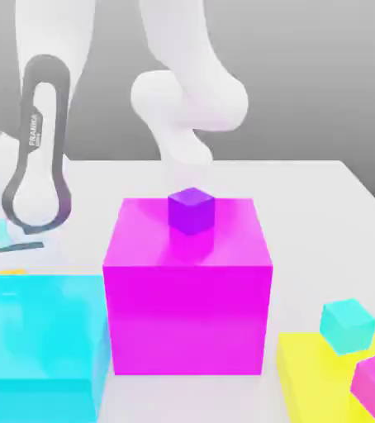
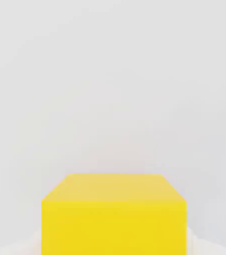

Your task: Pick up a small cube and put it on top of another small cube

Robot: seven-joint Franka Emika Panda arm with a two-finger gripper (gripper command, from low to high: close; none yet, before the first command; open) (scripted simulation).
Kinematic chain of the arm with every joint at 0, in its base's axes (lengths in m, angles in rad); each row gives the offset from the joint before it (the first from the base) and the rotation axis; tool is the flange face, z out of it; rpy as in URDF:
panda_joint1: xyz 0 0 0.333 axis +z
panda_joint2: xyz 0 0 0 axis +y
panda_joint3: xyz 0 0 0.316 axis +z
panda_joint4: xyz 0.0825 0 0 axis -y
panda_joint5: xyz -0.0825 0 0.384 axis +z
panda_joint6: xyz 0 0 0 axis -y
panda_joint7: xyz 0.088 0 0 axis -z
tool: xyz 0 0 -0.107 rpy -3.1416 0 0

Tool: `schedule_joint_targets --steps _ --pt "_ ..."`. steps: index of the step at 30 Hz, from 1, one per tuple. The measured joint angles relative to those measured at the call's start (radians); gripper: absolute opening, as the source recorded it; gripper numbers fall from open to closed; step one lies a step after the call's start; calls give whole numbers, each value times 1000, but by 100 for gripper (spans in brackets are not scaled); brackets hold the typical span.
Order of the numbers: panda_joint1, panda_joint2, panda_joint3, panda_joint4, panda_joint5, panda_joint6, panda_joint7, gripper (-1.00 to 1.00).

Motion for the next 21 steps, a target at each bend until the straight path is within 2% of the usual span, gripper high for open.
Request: schedule_joint_targets --steps 6,9,17,21 --pt "83 -122 -125 -37 -214 -74 149 -100" --pt "66 -125 -163 -31 -314 -133 69 -100" --pt "23 -118 -123 107 -333 -308 -266 -100" --pt "110 -150 -50 160 -358 -357 -258 -100"
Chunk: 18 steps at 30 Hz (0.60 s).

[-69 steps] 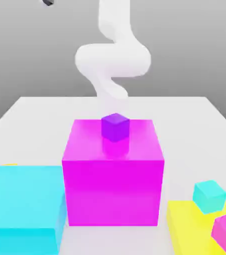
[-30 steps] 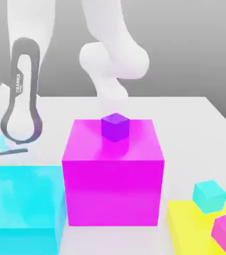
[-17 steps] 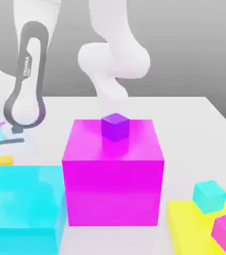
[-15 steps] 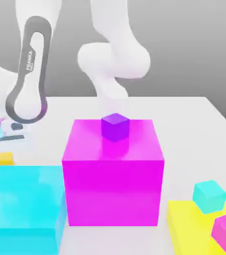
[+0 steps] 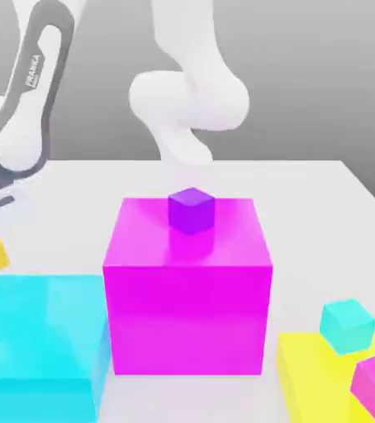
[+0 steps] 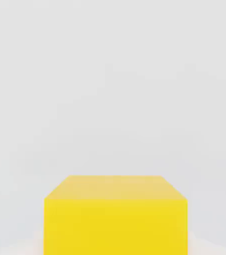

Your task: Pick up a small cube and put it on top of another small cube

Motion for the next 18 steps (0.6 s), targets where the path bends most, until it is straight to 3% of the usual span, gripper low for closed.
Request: schedule_joint_targets --steps 10,18 --pt "460 -138 221 93 -92 -75 297 -100" --pt "704 -182 356 84 -97 -96 535 -100"
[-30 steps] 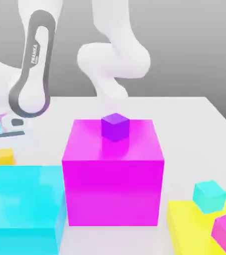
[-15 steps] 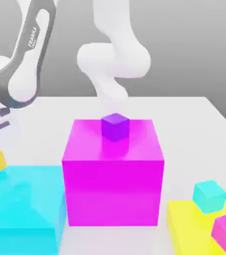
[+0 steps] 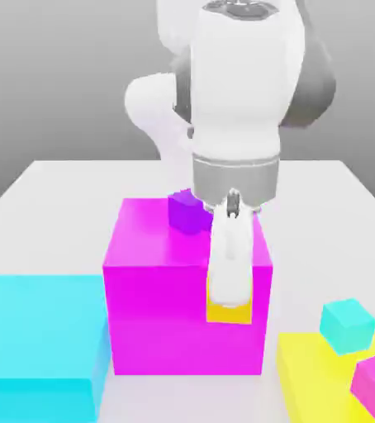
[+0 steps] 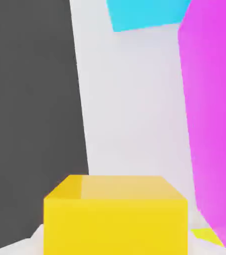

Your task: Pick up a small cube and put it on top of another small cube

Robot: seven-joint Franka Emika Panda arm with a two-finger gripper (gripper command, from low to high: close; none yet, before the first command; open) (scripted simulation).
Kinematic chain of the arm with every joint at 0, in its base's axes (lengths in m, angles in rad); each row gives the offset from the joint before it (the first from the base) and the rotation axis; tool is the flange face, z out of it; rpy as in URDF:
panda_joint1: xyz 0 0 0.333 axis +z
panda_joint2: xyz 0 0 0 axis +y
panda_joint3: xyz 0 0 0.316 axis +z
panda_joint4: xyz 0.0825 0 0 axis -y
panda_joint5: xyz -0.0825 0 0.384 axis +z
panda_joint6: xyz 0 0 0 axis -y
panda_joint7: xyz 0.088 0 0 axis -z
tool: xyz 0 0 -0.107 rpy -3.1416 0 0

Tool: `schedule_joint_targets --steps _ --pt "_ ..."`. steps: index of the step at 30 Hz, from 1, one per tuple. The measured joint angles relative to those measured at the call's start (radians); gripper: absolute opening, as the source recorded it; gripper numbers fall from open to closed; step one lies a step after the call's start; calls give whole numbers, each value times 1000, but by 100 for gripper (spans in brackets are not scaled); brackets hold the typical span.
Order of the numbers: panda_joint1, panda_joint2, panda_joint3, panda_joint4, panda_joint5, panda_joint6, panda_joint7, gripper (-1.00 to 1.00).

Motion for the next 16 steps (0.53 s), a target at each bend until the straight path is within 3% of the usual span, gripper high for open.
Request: schedule_joint_targets --steps 8,12,13,16 --pt "176 1 126 -43 19 -16 190 -100" --pt "188 116 126 -77 36 104 189 -100" --pt "186 141 123 -82 32 135 193 100" --pt "186 141 123 -82 32 135 193 100"
